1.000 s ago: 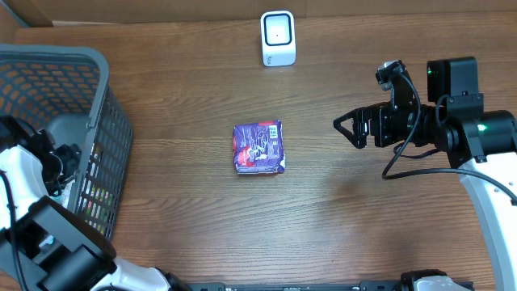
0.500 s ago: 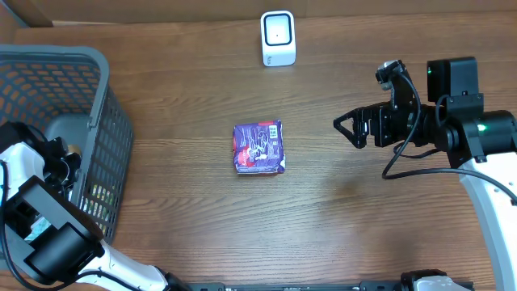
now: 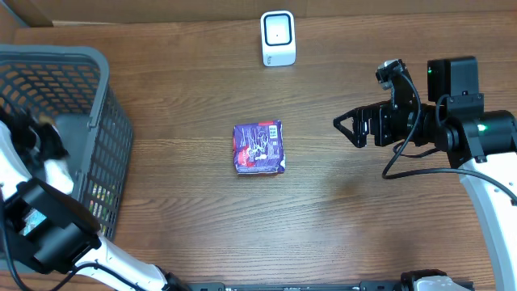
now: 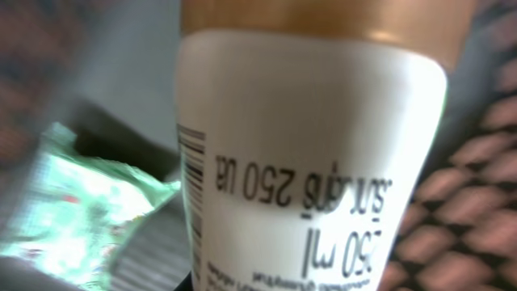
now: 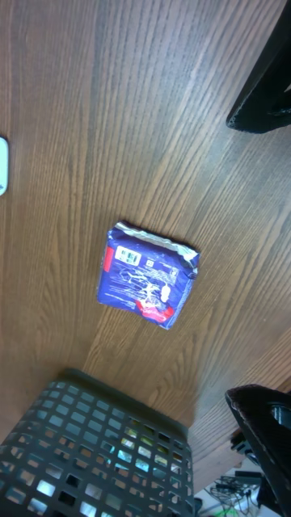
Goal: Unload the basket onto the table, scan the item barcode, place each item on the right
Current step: 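Reach the left gripper into the basket and grasp the white tube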
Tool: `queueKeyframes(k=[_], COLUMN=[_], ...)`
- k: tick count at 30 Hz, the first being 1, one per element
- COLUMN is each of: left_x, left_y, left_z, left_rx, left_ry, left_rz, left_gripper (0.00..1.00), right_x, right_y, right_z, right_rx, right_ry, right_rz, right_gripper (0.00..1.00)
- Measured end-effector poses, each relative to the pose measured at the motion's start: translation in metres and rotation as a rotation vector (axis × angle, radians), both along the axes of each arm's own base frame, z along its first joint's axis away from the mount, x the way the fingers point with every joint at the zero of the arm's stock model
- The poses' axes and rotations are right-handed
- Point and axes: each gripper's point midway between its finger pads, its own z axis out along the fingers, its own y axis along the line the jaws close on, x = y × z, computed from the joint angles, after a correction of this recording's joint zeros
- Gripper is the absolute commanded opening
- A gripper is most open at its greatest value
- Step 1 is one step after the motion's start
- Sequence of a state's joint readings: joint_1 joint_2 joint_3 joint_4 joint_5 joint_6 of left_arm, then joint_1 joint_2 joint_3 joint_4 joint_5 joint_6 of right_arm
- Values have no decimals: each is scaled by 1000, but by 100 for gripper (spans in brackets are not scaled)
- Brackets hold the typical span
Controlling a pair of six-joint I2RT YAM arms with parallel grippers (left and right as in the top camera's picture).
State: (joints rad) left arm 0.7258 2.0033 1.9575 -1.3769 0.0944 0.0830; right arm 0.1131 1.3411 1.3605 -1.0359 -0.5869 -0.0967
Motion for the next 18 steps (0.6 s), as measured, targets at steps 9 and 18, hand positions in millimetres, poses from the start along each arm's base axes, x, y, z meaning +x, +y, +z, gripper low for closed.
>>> queueKeyframes(k=[9, 18], left_x=[58, 85], left_y=[-74, -199], left_z=[154, 215], left_rx=[133, 120], left_ry=[-301, -489], left_rz=[-165, -391], left_gripper=[4, 4], right_x=[0, 0], right_y=[0, 0], right_z=[0, 0], right_rx=[0, 0], right_ry=[0, 0], right_rz=[0, 0], right_gripper=[100, 100])
